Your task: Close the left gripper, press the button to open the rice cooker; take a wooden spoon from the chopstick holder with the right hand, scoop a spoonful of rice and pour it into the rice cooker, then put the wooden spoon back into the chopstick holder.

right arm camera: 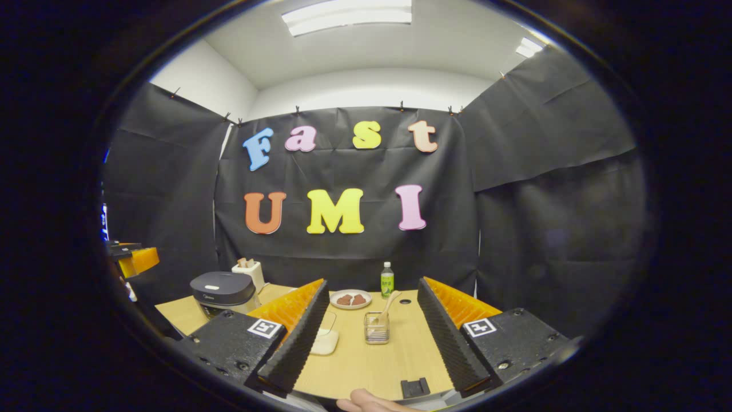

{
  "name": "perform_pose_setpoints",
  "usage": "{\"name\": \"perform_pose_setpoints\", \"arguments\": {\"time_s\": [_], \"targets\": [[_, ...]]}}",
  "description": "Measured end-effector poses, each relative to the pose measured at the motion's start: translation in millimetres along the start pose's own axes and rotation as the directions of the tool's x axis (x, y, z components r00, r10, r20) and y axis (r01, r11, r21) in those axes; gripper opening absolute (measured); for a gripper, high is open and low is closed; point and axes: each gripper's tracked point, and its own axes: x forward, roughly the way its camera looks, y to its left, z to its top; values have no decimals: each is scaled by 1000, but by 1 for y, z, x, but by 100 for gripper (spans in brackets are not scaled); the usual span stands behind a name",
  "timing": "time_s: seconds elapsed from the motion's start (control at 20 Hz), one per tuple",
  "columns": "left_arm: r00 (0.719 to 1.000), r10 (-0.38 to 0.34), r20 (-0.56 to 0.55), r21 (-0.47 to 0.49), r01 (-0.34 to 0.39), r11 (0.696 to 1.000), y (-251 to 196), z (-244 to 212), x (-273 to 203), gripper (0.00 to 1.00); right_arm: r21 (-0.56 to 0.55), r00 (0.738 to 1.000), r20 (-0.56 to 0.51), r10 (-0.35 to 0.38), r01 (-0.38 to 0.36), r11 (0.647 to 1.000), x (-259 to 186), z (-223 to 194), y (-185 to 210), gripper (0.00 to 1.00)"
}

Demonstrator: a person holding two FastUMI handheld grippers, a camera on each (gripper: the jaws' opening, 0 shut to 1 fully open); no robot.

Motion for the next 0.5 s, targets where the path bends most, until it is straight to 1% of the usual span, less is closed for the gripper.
{"name": "perform_pose_setpoints", "arguments": {"time_s": [0.1, 0.2, 0.5], "targets": [[1000, -5, 5, 2, 5, 1000, -2, 2, -4, 94, 37, 1000, 18, -21, 20, 999, 1, 6, -6, 100], [1000, -1, 13, 7, 1, 1000, 1, 4, -7, 94, 56, 1000, 15, -18, 17, 998, 0, 3, -5, 100], [999, -34, 32, 2, 34, 999, -4, 5, -13, 94, 60, 1000, 3, -5, 5, 998, 0, 1, -5, 100]]}}
